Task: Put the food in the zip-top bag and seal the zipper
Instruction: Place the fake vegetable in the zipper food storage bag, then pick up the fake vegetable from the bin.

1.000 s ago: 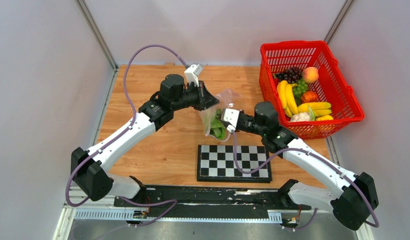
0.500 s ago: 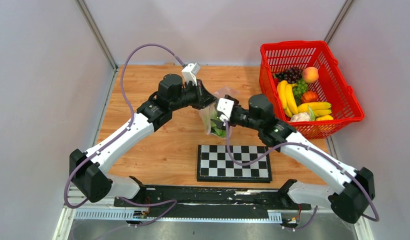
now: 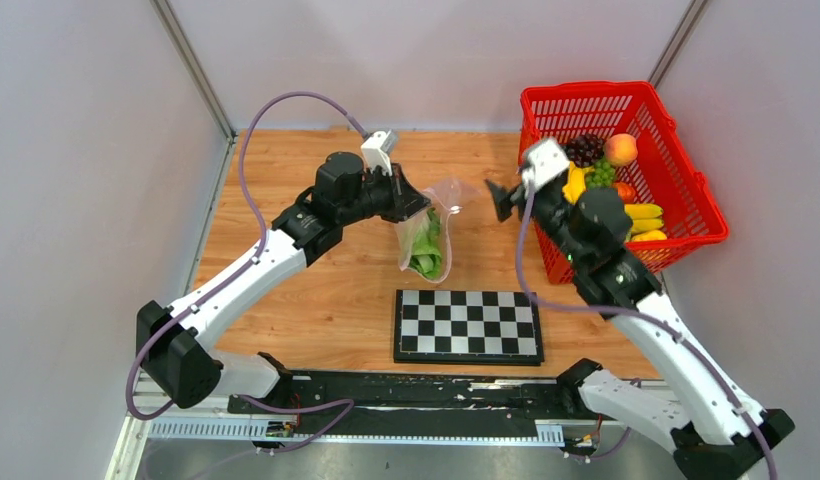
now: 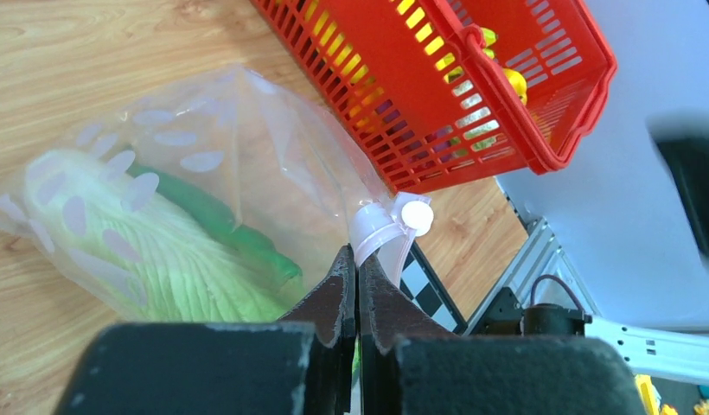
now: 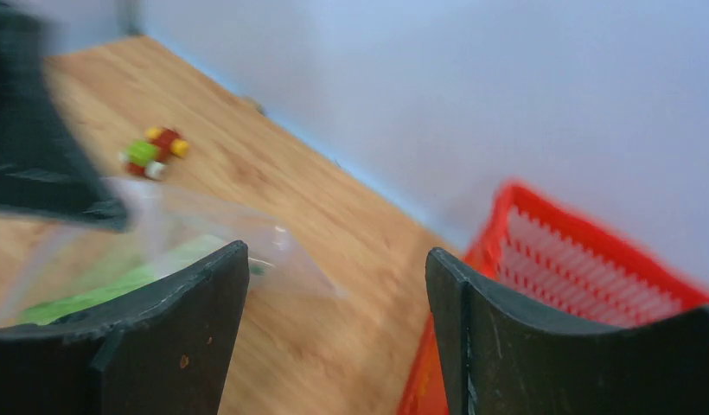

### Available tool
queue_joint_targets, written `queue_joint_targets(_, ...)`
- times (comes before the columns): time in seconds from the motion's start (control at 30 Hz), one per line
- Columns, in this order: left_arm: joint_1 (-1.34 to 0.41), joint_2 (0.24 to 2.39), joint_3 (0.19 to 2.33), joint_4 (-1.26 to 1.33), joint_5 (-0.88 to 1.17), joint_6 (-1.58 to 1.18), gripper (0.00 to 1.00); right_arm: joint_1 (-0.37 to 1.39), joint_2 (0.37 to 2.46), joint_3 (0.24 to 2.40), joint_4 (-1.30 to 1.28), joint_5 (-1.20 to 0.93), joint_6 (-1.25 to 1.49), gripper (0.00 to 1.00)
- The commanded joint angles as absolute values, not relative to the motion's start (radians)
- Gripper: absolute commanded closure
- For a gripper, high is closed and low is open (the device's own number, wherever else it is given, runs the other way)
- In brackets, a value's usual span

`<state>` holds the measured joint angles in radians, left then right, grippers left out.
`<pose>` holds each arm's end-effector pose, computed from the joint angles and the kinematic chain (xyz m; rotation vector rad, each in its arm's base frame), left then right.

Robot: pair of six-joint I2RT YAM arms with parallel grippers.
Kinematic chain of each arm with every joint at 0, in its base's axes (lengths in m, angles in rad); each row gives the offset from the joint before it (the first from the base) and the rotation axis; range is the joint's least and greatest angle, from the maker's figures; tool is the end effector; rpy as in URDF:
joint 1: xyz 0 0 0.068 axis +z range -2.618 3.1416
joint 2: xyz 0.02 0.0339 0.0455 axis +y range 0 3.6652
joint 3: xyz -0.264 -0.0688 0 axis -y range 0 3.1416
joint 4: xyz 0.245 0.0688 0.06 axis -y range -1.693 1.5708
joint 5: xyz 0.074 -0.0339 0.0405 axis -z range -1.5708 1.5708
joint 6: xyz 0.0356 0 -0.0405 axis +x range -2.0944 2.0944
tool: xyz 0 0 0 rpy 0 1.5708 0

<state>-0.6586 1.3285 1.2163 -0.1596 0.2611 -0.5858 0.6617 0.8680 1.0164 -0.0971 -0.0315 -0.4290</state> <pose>0.2405 -0.1978 0.3729 0.2684 1.9645 -1.0837 0.1510 0.1190 0.4161 -0.8116 1.2889 0.2099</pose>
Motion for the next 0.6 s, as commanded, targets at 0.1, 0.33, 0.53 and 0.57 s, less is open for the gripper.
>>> queue_joint_targets(0.1, -0.655, 1.298, 1.198, -0.133, 0.277, -0.56, 1.0, 0.178, 1.113, 1.256, -0.536, 0.147, 0.092, 0.27)
queue_joint_targets(0.33, -0.656, 1.304, 1.198, -0.142, 0.279, -0.549, 1.0, 0.048, 1.215, 1.231, -0.701, 0.206, 0.199, 0.33)
queue_joint_targets(0.53, -0.656, 1.304, 1.196, -0.148, 0.28, -0.548, 1.0, 0.045, 1.262, 1.223, -0.726, 0.095, 0.151, 0.39)
queue_joint_targets(0.57, -0.656, 1.303, 1.195, -0.15, 0.277, -0.546, 1.0, 0.047, 1.279, 1.228, -0.727, -0.015, 0.129, 0.42)
